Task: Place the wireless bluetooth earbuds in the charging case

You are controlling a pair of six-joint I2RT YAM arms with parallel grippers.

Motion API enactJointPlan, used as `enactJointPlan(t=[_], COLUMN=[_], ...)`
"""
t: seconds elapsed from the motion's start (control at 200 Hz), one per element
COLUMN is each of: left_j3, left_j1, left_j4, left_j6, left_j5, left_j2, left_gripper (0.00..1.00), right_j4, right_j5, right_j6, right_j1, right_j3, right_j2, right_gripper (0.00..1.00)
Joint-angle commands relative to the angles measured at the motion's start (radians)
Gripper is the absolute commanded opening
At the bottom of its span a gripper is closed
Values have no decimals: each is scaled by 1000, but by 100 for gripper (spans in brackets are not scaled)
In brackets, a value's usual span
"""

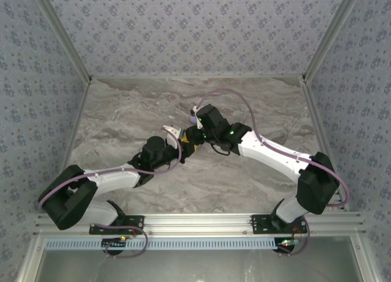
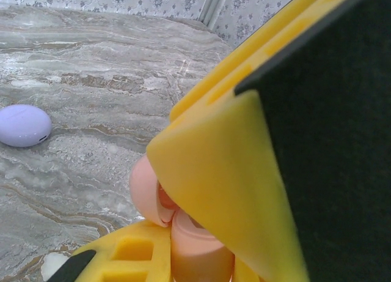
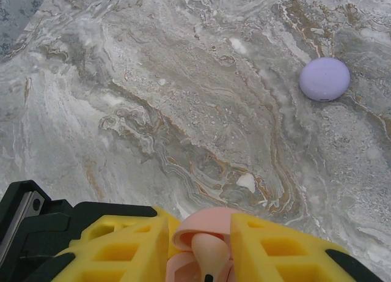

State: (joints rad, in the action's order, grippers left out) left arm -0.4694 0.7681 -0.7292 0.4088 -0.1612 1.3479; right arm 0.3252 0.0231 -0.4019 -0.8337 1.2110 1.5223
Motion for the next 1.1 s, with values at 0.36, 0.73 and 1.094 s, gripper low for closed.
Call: enactJointPlan(t=[0.36,0.73,1.094], left_j3=[-25,6,2], left_j1=[11,16,14], left_j4=[8,15,26], left_j6=[-92,-251,-254], left_j5=[-8,-41,-35], left_j2=[-41,-78,-93], left_gripper=[19,17,16], right_j4=[49,92,111], right_j5=[31,-43,-68], right_j6=[10,38,45], right_j1=[-4,17,21], right_j3=[39,43,32], right_j2=[-46,-111,-108], right_gripper=[35,32,24])
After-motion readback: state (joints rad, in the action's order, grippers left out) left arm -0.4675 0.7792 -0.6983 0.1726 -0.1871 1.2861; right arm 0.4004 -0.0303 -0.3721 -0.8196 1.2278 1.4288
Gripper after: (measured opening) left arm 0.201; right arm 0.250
